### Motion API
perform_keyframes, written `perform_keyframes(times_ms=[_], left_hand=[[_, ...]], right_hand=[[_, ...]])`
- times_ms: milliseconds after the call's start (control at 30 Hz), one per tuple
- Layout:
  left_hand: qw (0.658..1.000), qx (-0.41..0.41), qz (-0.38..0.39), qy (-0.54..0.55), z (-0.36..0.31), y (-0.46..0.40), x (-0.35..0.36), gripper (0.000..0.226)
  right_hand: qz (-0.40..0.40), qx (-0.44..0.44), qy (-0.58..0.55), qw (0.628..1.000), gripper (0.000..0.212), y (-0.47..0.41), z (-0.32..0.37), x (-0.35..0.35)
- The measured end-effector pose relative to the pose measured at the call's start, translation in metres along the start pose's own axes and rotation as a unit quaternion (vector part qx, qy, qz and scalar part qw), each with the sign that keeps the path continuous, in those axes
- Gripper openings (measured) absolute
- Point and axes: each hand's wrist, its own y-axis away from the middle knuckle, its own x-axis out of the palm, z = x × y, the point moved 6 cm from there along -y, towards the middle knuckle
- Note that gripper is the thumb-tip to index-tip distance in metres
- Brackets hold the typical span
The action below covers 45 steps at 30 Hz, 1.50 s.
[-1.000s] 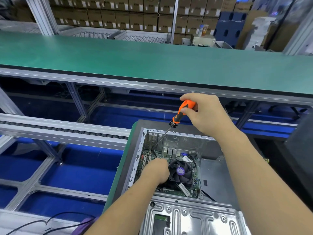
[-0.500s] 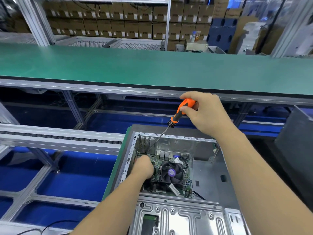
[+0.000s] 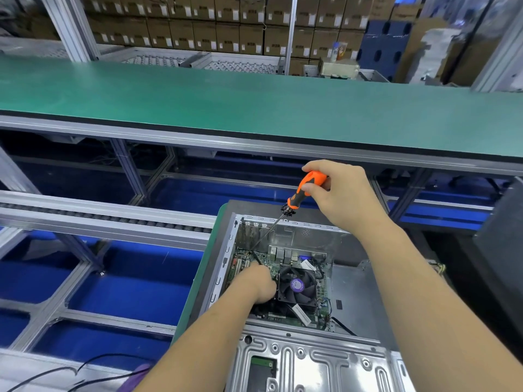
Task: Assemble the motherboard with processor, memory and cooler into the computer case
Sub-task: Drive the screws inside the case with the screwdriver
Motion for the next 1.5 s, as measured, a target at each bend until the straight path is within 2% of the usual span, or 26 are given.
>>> perform_keyframes(times_ms=[233, 367, 567, 667, 733, 867, 1000, 1133, 1267, 1333, 1500], left_hand=[[1.000, 0.004, -0.015, 0.010, 0.001, -0.002, 0.000, 0.029], [0.999, -0.001, -0.024, 0.023, 0.001, -0.003, 0.000, 0.036], [0.998, -0.016, -0.035, 0.041, 0.003, -0.003, -0.001, 0.033], [0.995, -0.027, -0.049, 0.089, 0.005, -0.003, -0.002, 0.031], [0.987, -0.044, -0.071, 0.135, 0.011, -0.005, -0.005, 0.025], [0.959, -0.105, -0.115, 0.236, 0.026, -0.010, -0.011, 0.037], [0.926, -0.144, -0.158, 0.311, 0.037, -0.010, -0.019, 0.019], [0.898, -0.157, -0.160, 0.379, 0.039, -0.010, -0.018, 0.040], [0.840, -0.138, -0.185, 0.492, 0.038, -0.015, -0.016, 0.049], [0.840, -0.122, -0.192, 0.493, 0.040, -0.018, -0.016, 0.048], [0.867, -0.109, -0.196, 0.445, 0.037, -0.017, -0.019, 0.036]], right_hand=[[0.011, 0.005, 0.009, 1.000, 0.029, -0.002, 0.001, 0.004], [0.009, 0.009, 0.008, 1.000, 0.029, -0.003, 0.002, 0.002], [0.008, 0.015, 0.004, 1.000, 0.028, -0.003, 0.006, -0.004], [0.009, 0.014, 0.004, 1.000, 0.029, -0.003, 0.008, -0.006], [0.007, 0.014, 0.006, 1.000, 0.029, -0.002, 0.009, -0.009], [0.002, 0.019, -0.004, 1.000, 0.028, -0.001, 0.009, -0.017], [-0.009, 0.016, -0.022, 1.000, 0.026, 0.001, 0.008, -0.030], [-0.023, 0.016, -0.044, 0.999, 0.026, 0.005, 0.003, -0.047], [-0.037, 0.029, -0.070, 0.996, 0.025, 0.012, -0.006, -0.064], [-0.035, 0.037, -0.082, 0.995, 0.025, 0.014, -0.010, -0.068], [-0.039, 0.051, -0.106, 0.992, 0.026, 0.020, -0.016, -0.075]])
